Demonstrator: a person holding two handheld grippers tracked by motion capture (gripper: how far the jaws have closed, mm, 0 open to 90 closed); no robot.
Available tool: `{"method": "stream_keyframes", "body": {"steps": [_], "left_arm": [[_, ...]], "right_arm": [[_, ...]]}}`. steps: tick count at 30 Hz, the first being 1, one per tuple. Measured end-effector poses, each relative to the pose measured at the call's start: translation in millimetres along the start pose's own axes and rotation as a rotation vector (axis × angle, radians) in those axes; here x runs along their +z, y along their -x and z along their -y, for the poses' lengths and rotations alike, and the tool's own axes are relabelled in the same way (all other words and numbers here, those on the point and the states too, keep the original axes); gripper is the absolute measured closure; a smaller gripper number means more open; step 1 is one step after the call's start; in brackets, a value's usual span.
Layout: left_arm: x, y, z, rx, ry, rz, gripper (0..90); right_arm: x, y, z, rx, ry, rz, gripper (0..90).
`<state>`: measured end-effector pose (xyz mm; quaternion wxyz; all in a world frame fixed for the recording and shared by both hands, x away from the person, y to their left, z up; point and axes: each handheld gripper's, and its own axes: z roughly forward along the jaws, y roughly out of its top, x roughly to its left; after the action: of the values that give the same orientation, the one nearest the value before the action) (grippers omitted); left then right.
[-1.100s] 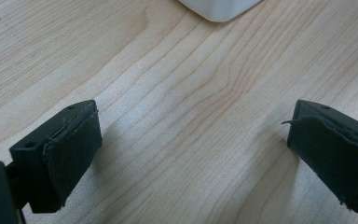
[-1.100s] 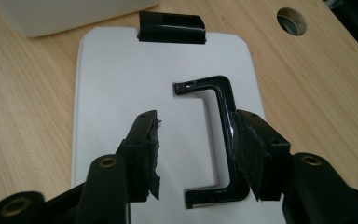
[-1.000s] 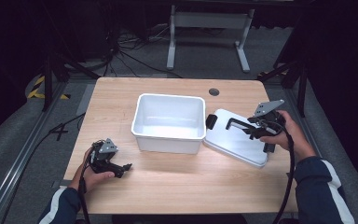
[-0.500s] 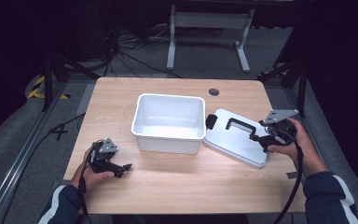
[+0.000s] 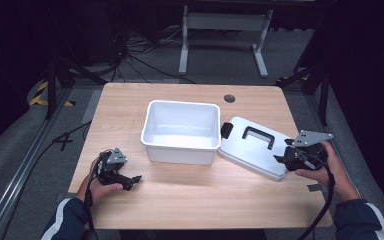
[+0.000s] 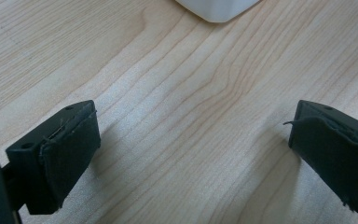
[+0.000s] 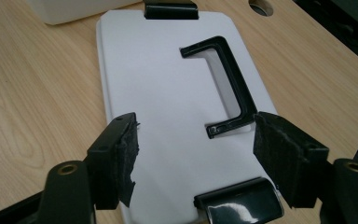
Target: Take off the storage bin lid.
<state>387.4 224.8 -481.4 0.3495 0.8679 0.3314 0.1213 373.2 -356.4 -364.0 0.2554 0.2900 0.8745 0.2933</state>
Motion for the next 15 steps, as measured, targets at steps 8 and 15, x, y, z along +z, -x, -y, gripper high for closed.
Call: {"method": "stream_keyframes", "body": {"steps": [8,15], "left_arm": [[0.0,0.0,0.0,0.000,0.000,0.000,2.4],[-0.1,-0.2,-0.1,0.004,0.000,-0.001,2.4]], "right_arm": [[-1.7,-8.2,17.8,-0.012,0.018,0.000,30.7],[-5.4,-16.3,34.4,-0.008,0.042,0.003,30.0]]}}
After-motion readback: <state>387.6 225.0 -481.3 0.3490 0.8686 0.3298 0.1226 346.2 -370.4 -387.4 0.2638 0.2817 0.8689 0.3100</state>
